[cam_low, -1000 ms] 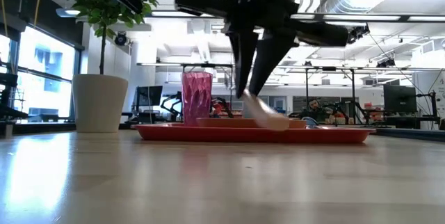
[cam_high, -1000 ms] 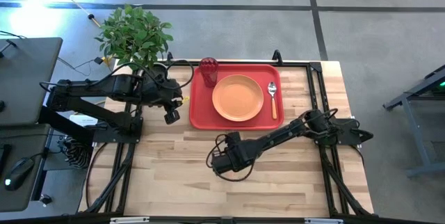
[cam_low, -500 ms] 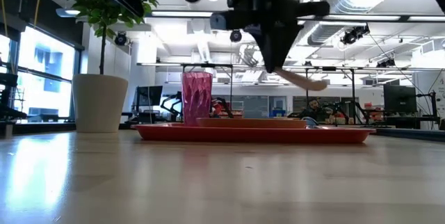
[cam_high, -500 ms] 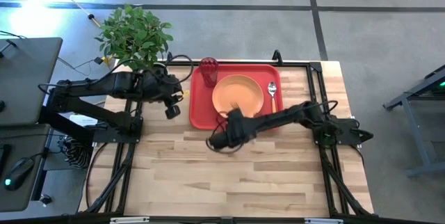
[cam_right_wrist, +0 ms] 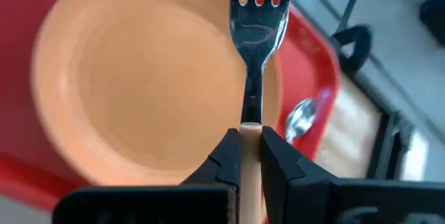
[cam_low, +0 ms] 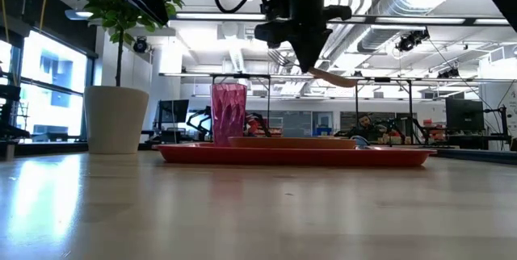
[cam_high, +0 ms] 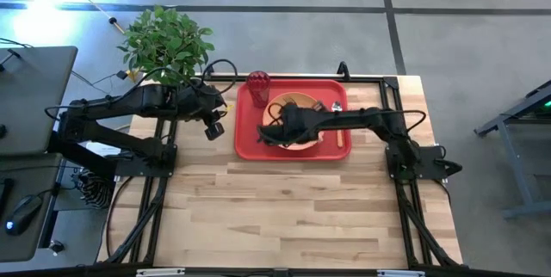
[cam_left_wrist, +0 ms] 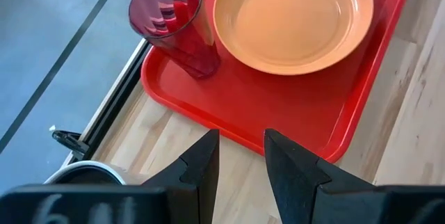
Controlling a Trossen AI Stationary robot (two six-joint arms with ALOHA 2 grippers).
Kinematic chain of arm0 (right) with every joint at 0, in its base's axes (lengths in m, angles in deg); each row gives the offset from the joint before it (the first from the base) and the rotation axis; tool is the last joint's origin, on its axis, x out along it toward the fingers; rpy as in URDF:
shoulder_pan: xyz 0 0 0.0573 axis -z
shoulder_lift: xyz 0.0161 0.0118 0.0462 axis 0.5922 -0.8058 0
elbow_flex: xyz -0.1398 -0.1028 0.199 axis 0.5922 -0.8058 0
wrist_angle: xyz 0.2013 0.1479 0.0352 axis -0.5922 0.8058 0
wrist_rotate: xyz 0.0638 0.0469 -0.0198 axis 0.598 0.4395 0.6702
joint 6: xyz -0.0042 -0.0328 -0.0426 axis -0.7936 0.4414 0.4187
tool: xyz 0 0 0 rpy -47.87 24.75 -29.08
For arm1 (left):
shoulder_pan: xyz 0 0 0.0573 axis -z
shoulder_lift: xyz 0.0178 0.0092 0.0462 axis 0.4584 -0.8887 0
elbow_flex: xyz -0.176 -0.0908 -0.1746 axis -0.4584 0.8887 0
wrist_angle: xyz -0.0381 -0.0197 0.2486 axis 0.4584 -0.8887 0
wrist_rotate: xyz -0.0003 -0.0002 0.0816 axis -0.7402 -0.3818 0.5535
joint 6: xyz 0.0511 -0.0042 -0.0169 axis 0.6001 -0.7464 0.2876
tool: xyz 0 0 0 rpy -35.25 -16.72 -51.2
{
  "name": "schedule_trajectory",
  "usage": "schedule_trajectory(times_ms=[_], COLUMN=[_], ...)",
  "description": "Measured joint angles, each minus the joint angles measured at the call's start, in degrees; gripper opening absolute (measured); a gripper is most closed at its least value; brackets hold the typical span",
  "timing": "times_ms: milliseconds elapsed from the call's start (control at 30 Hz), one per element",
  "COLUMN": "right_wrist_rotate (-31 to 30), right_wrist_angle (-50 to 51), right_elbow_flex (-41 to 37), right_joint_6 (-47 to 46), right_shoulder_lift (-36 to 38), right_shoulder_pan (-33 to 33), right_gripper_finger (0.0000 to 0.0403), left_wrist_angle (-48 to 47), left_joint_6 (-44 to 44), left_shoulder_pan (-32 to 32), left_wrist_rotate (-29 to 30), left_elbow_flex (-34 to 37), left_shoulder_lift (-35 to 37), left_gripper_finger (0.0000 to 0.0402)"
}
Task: Pick and place plate/cup/fork/spoon on tray
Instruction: Put the orange fork on the red tray to the middle of the orange plate and yellow spoon
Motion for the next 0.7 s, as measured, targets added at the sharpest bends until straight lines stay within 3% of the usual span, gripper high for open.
schedule_trajectory(times_ms=[233, 700], right_wrist_rotate=[-2.56, -2.94], right_wrist_angle=[-0.02, -0.01], right_elbow_flex=[0.0, -0.04], right_joint_6=[9.49, 18.56], right_shoulder_lift=[0.69, 0.68], right_shoulder_pan=[5.0, 12.75], right_gripper_finger=[0.0009, 0.0009], left_wrist_angle=[0.02, 0.02], left_joint_6=[-0.01, -0.04], left_shoulder_pan=[-0.92, -0.92], left_wrist_rotate=[0.0, -0.02], left_elbow_flex=[0.0, 0.0], left_shoulder_lift=[0.01, -0.02], left_gripper_finger=[0.0103, 0.0103])
